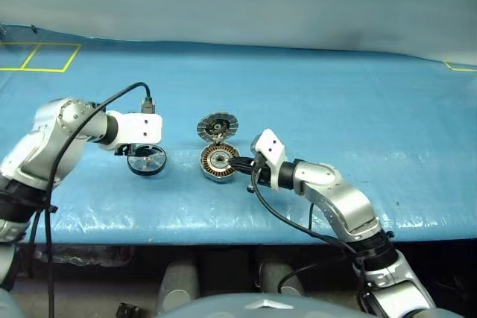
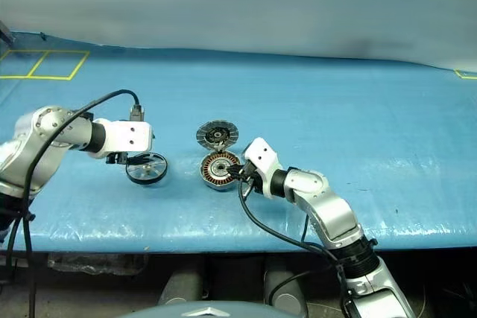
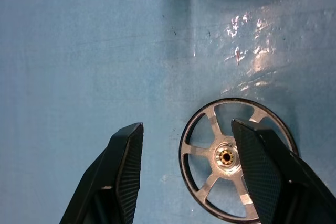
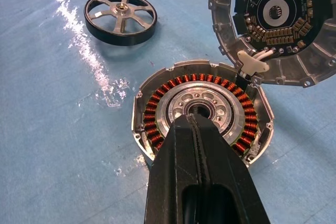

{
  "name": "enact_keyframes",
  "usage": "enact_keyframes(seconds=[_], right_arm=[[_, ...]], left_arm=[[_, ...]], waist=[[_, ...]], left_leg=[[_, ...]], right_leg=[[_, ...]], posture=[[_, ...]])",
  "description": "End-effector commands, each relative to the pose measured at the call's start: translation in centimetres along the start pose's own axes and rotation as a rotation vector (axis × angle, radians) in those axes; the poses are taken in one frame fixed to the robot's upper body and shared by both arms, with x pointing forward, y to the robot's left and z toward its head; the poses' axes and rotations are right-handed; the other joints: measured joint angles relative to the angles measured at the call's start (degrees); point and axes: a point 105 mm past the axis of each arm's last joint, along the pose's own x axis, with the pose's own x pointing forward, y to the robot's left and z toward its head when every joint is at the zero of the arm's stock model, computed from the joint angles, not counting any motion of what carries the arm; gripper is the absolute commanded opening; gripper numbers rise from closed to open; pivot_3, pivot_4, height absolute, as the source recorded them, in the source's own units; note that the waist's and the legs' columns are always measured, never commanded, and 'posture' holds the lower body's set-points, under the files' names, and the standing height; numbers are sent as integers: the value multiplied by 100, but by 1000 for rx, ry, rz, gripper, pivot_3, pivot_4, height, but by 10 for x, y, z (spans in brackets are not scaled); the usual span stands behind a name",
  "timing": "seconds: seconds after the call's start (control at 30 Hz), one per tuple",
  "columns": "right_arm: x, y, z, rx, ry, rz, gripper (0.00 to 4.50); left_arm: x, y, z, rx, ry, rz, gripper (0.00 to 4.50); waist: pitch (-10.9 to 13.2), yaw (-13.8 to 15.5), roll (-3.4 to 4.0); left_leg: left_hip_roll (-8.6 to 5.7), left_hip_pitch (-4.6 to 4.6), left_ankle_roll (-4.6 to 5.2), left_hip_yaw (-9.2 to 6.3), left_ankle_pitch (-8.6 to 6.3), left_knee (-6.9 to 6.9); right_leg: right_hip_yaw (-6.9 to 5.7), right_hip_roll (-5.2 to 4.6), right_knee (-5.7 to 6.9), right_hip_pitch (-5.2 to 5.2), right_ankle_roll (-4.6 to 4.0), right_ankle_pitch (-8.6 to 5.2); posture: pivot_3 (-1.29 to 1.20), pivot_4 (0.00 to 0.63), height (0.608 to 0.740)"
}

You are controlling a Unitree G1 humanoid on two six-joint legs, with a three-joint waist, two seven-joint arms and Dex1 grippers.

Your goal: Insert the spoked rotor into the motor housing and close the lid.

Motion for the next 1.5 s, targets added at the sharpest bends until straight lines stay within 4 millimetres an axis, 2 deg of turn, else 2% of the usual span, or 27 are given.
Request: enact_keyframes(seconds=[0.03,0.13,0.4,1.13,1.5], right_arm=[[-4,0,11,-32,-14,16,0],[-5,-1,11,-36,-7,14,0],[-6,0,13,-43,-3,4,0],[-5,-3,16,-43,-22,-23,0],[-4,-3,17,-48,-28,-28,0]], left_arm=[[-4,10,-1,141,101,-16,2894],[0,11,-3,189,141,-39,2894],[11,-5,-14,286,212,-148,2894],[25,-35,-27,307,237,-269,2894],[31,-47,-25,294,199,-315,2894]], waist=[[0,5,0],[0,0,0],[0,15,0],[0,17,0],[-1,14,0]], left_leg=[[0,-1,0,0,0,0],[-1,0,1,0,0,0],[-1,-2,1,-3,0,9],[0,0,2,-5,1,27],[0,2,2,-6,1,48]], right_leg=[[1,0,0,0,0,0],[2,1,1,0,2,-1],[4,1,5,4,6,1],[6,1,17,10,14,5],[7,2,35,12,15,5]], posture=[[0,150,740],[0,150,740],[0,150,740],[0,150,740],[0,150,740]])
